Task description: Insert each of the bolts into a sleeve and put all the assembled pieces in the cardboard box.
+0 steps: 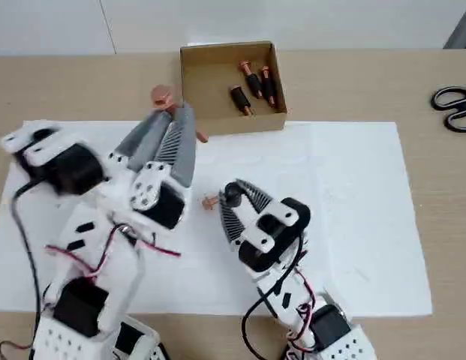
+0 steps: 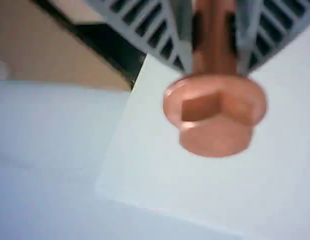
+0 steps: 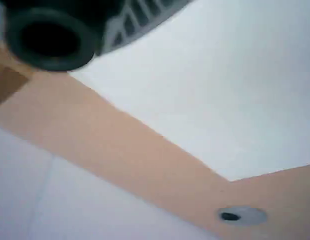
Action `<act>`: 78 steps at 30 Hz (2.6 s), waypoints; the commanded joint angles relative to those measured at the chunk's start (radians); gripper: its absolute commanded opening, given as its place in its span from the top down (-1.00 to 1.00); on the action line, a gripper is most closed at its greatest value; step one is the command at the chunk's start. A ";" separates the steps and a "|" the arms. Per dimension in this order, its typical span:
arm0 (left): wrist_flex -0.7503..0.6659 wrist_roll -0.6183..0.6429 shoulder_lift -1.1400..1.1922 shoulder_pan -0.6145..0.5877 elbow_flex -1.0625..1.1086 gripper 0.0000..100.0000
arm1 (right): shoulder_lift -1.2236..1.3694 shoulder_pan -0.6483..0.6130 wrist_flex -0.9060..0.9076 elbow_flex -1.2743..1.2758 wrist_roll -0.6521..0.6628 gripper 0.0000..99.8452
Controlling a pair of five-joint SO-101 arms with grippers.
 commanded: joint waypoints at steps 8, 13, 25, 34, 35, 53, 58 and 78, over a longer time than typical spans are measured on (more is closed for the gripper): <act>-0.066 -0.241 0.035 0.170 -0.002 0.99 | -0.016 0.042 -0.217 0.005 -0.005 0.99; -0.061 -0.242 0.035 0.173 -0.002 0.99 | -0.016 0.107 -0.265 0.005 -0.005 0.99; 0.015 -0.315 0.086 0.290 0.005 0.99 | -0.013 0.130 -0.255 0.005 -0.005 0.99; 0.011 -0.362 0.118 0.285 0.002 0.99 | -0.013 0.130 -0.255 0.005 -0.005 0.99; 0.011 -0.381 0.118 0.285 0.004 0.99 | -0.013 0.130 -0.255 0.005 -0.005 0.99; 0.015 -0.462 0.118 0.242 0.136 0.99 | -0.015 0.130 -0.255 0.005 -0.003 0.99; 0.106 -0.470 0.117 0.169 0.102 0.97 | -0.015 0.130 -0.254 0.005 -0.003 0.99; 0.285 -0.647 0.054 0.178 0.012 0.75 | -0.013 0.134 -0.254 0.005 -0.003 0.99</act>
